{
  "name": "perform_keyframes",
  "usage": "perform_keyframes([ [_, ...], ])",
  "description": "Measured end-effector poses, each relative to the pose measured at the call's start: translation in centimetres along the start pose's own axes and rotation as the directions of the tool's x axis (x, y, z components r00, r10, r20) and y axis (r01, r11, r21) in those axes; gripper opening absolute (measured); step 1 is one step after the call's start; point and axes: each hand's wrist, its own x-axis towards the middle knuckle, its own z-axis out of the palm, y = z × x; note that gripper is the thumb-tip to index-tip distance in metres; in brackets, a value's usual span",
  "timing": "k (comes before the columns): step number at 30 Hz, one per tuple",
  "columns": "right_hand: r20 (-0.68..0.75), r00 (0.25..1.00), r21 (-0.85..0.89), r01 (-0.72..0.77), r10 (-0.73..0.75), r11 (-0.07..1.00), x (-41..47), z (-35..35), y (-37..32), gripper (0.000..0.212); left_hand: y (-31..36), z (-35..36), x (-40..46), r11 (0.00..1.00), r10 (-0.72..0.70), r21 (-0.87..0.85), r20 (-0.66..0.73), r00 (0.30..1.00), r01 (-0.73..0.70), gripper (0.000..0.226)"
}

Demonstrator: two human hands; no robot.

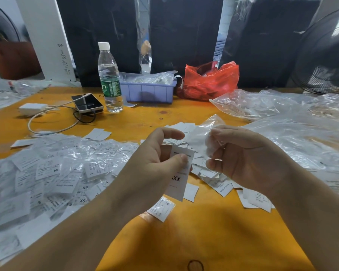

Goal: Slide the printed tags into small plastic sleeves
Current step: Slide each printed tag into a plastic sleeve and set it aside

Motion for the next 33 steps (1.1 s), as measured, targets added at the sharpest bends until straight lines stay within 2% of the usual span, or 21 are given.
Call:
perform_keyframes([
  [19,-0.023,1.000,-0.024,-0.004,0.003,1.000,0.30,-0.54,0.27,0.009,0.03,-0.24,-0.19,1.000,-0.001,0.004,-0.037,0.999,0.001,0.029],
  [33,-0.035,0.999,-0.055,-0.021,0.019,0.998,0.46,-0.49,0.74,0.011,0.13,-0.07,-0.11,1.000,0.000,-0.007,-0.012,1.000,0.000,0.029],
])
